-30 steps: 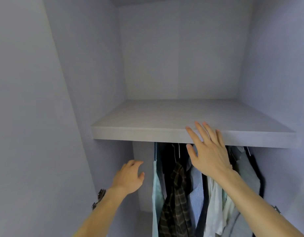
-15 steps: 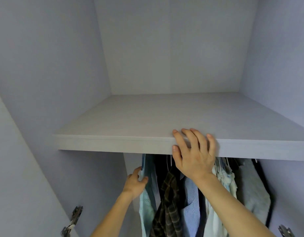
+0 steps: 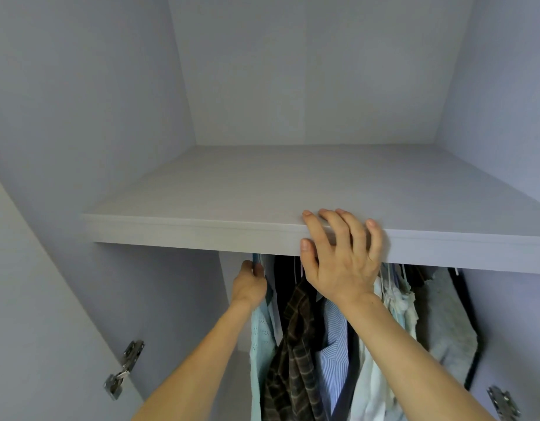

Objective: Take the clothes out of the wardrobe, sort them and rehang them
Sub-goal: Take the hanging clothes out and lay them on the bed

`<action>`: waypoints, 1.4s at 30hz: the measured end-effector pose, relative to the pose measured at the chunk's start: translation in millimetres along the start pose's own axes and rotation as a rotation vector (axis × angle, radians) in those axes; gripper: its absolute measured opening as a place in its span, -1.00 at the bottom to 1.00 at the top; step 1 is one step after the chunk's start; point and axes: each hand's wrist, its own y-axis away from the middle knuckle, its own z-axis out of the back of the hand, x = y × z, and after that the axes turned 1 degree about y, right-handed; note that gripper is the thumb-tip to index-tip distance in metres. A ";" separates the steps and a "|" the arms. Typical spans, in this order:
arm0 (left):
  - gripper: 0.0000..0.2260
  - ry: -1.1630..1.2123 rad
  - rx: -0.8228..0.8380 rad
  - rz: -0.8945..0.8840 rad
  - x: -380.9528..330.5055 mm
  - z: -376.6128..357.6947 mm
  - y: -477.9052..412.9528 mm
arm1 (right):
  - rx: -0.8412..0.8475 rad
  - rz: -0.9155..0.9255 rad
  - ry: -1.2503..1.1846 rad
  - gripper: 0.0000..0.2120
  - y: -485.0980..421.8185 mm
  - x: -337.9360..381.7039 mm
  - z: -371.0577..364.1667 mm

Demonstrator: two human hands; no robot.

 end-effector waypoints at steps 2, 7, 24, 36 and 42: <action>-0.76 0.038 -0.080 -0.050 -6.4 3.3 2.3 | 0.003 -0.002 -0.005 -0.62 0.0 0.4 0.3; -0.75 0.054 -0.154 -0.217 -5.6 12.7 17.2 | 0.011 -0.012 0.000 -0.62 0.0 0.0 1.9; -0.73 -0.293 -0.138 -0.092 161.6 82.7 170.2 | 0.831 -0.281 -0.926 -0.44 114.6 106.1 65.7; -0.52 -0.648 -0.203 0.298 287.4 107.0 425.6 | 1.679 0.193 -1.376 -0.49 207.8 256.7 157.0; -0.78 -0.705 -0.432 0.417 318.2 95.4 542.7 | 1.738 0.599 -1.538 -0.71 228.4 294.7 262.5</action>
